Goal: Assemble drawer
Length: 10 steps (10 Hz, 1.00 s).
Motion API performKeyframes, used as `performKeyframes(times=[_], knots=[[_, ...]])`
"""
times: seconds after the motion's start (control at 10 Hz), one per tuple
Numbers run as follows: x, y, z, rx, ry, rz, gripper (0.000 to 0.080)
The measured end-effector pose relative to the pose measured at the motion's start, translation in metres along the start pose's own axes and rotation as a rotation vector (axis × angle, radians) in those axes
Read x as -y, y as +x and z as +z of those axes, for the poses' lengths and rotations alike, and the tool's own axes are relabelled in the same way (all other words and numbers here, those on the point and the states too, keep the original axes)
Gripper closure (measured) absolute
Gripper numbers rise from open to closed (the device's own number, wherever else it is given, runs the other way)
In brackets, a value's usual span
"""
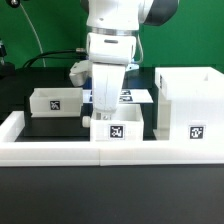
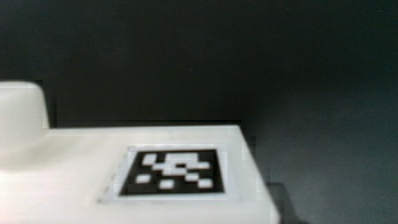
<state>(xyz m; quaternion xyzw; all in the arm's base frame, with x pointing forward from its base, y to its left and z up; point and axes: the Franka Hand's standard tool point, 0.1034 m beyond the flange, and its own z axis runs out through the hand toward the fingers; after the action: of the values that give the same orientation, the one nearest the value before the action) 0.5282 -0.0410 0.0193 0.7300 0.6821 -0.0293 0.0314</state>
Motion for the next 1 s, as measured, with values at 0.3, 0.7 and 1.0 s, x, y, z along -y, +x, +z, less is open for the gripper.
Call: performKeyframes(times=[0.3, 0.7, 1.0], knots=[[-0.001, 0.017, -0.001, -0.006, 0.001, -0.002, 0.0755], [-0.003, 0.036, -0.002, -0.017, 0.001, -0.013, 0.0755], [-0.002, 0.034, -0.001, -0.017, 0.002, -0.009, 0.0755]])
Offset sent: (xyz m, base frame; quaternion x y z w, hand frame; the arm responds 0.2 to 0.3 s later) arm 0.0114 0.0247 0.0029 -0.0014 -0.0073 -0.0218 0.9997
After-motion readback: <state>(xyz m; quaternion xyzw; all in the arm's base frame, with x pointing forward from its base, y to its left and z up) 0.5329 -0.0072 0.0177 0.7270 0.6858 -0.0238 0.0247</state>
